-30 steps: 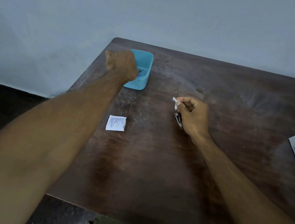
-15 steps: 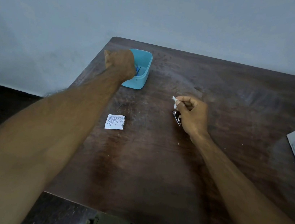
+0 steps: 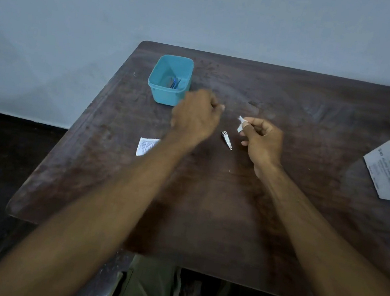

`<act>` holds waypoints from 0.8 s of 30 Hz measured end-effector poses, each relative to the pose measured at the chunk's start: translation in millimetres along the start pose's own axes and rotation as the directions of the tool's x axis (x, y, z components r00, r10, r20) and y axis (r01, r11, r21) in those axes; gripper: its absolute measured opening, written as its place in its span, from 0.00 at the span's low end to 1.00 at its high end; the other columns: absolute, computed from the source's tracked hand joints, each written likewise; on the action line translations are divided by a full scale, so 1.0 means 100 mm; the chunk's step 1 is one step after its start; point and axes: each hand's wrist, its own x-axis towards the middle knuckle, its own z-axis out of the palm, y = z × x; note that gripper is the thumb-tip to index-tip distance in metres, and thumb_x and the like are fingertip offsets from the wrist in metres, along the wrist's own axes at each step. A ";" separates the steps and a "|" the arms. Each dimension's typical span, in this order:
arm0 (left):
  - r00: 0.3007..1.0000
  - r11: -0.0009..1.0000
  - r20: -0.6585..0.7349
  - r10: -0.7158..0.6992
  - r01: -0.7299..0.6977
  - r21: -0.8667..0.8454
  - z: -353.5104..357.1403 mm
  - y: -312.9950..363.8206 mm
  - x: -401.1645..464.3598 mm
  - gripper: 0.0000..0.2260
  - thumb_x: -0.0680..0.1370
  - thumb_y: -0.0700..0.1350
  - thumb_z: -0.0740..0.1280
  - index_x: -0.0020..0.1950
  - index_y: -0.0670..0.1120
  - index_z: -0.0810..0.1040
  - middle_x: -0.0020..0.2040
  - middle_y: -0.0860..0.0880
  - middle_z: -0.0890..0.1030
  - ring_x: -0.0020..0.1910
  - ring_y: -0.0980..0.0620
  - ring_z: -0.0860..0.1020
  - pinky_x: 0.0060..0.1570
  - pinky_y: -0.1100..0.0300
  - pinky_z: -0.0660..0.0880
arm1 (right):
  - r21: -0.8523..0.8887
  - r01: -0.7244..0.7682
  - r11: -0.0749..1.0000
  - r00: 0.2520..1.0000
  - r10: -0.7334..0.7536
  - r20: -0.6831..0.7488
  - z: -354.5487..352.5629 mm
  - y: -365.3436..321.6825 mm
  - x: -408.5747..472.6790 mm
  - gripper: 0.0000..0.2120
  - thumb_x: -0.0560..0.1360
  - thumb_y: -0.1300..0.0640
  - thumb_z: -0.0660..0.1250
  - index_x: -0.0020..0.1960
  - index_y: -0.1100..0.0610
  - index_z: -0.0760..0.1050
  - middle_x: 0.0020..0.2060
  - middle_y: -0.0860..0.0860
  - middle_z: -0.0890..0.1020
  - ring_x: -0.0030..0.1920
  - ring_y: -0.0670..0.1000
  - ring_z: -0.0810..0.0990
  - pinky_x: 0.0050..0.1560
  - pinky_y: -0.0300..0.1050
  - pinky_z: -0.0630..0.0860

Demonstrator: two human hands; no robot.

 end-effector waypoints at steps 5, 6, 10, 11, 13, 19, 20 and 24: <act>0.976 0.997 0.212 -0.046 0.031 0.071 0.33 0.05 -0.38 0.18 0.76 0.57 0.65 0.63 0.50 0.74 0.58 0.46 0.80 0.58 0.44 0.78 0.53 0.50 0.74 | 0.018 -0.009 1.000 0.999 0.010 -0.032 -0.13 0.04 -0.12 0.06 0.76 0.64 0.66 0.45 0.55 0.80 0.34 0.50 0.81 0.33 0.43 0.77 0.29 0.32 0.74; 0.969 0.995 0.244 -0.034 0.010 0.096 0.34 0.06 -0.39 0.18 0.77 0.56 0.65 0.63 0.49 0.74 0.59 0.45 0.80 0.59 0.42 0.77 0.54 0.49 0.74 | 0.024 -0.010 1.000 0.999 0.010 -0.032 -0.16 0.07 -0.15 0.06 0.76 0.64 0.67 0.45 0.55 0.80 0.35 0.50 0.81 0.33 0.43 0.77 0.30 0.32 0.75; 0.950 0.992 0.311 -0.022 -0.017 0.123 0.30 0.10 -0.30 0.11 0.77 0.53 0.66 0.53 0.48 0.79 0.53 0.45 0.82 0.56 0.42 0.78 0.49 0.52 0.73 | 0.020 0.021 1.000 1.000 -0.021 -0.003 -0.25 0.13 -0.24 0.07 0.76 0.63 0.67 0.44 0.51 0.80 0.36 0.50 0.82 0.34 0.41 0.78 0.32 0.33 0.75; 0.946 0.994 0.321 -0.037 0.002 0.110 0.28 0.11 -0.29 0.10 0.76 0.53 0.67 0.53 0.49 0.80 0.53 0.45 0.82 0.55 0.43 0.78 0.49 0.53 0.73 | 0.018 0.031 0.999 1.000 -0.031 0.002 -0.26 0.13 -0.25 0.08 0.76 0.63 0.67 0.43 0.50 0.79 0.35 0.49 0.82 0.34 0.41 0.79 0.32 0.32 0.75; 0.943 0.997 0.325 -0.079 0.068 0.045 0.27 0.11 -0.27 0.10 0.75 0.52 0.70 0.52 0.49 0.80 0.52 0.46 0.82 0.54 0.45 0.79 0.53 0.53 0.75 | 0.018 0.041 0.999 0.999 -0.041 0.009 -0.27 0.13 -0.26 0.09 0.76 0.62 0.67 0.43 0.50 0.79 0.36 0.49 0.82 0.34 0.41 0.79 0.32 0.33 0.75; 0.921 0.918 0.387 -0.046 0.192 -0.348 0.22 0.01 -0.31 0.10 0.72 0.45 0.75 0.50 0.42 0.80 0.41 0.46 0.81 0.37 0.54 0.78 0.39 0.62 0.76 | 0.010 0.060 0.998 0.998 -0.060 0.009 -0.29 0.11 -0.30 0.10 0.75 0.62 0.67 0.41 0.47 0.79 0.37 0.49 0.83 0.34 0.41 0.80 0.32 0.32 0.75; 0.917 0.876 0.395 -0.048 0.228 -0.424 0.20 -0.01 -0.33 0.09 0.73 0.43 0.74 0.49 0.41 0.80 0.40 0.46 0.81 0.34 0.55 0.78 0.35 0.65 0.76 | 0.013 0.061 0.998 0.998 -0.061 0.006 -0.29 0.11 -0.31 0.10 0.75 0.62 0.67 0.42 0.48 0.79 0.37 0.48 0.83 0.34 0.40 0.80 0.32 0.32 0.75; 0.892 0.640 0.445 -0.084 0.390 -0.662 0.19 -0.09 -0.42 0.03 0.74 0.39 0.73 0.46 0.43 0.81 0.40 0.47 0.82 0.36 0.56 0.81 0.41 0.65 0.79 | 0.035 0.059 0.998 0.998 -0.059 0.003 -0.30 0.13 -0.36 0.08 0.75 0.62 0.68 0.44 0.50 0.81 0.39 0.49 0.83 0.36 0.41 0.80 0.33 0.33 0.76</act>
